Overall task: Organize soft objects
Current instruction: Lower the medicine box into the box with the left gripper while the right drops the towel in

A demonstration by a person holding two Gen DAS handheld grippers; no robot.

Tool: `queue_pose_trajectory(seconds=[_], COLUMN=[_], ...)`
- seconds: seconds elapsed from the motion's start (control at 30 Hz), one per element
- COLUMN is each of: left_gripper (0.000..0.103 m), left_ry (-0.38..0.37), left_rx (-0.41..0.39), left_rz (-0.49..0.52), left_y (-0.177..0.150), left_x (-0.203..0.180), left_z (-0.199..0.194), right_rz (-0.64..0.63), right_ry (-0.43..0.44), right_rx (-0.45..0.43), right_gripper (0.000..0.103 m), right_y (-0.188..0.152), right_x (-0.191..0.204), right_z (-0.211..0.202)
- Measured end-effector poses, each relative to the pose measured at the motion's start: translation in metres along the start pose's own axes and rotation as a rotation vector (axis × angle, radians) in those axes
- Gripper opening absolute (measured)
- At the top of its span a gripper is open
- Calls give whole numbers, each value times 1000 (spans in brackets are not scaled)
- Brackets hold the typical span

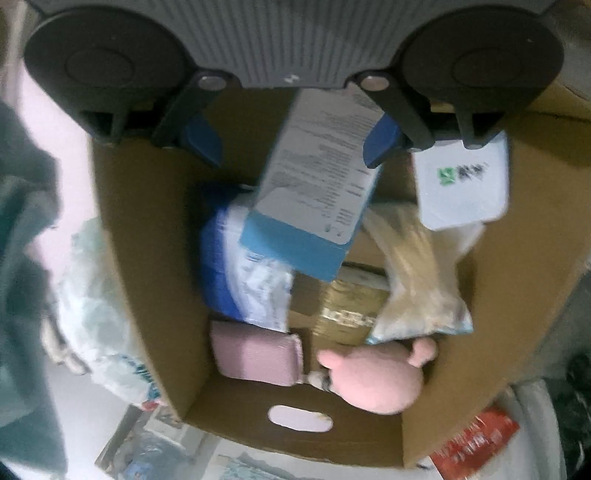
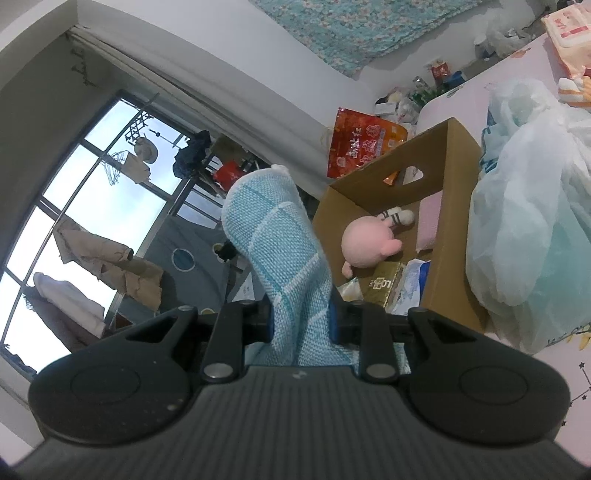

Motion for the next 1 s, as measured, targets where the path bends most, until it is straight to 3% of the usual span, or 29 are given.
queue_pose_trajectory(seconds=[0.13, 0.33, 0.4, 0.57, 0.83, 1.0], left_gripper=[82, 82, 82, 82, 82, 82], left_ry=[-48, 33, 66, 185, 194, 190], left_rx=[-9, -138, -178, -272, -301, -288], left_rz=[-25, -18, -13, 7, -11, 13], left_y=[-2, 0, 3, 4, 6, 0], left_x=[4, 10, 12, 16, 23, 20], left_z=[-9, -42, -50, -68, -73, -69], right_rz=[35, 104, 71, -177, -722, -1037], right_ry=[21, 116, 74, -154, -384, -481], right_rx=[18, 31, 47, 147, 308, 512], right_gripper=[25, 26, 27, 27, 32, 60], right_y=[3, 0, -7, -37, -81, -111], right_x=[-1, 7, 12, 27, 79, 89], right_z=[3, 20, 30, 63, 108, 141])
Point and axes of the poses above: each gripper's, at about its wrist camera, not at the fingertips, and z roughly the way its jaws point, x to its left, y to its top, the point moved 1 cm from there along z, roughly the way its jaws point, and after that the axes turned 10 degrees about -y, right-handed, at the moved point
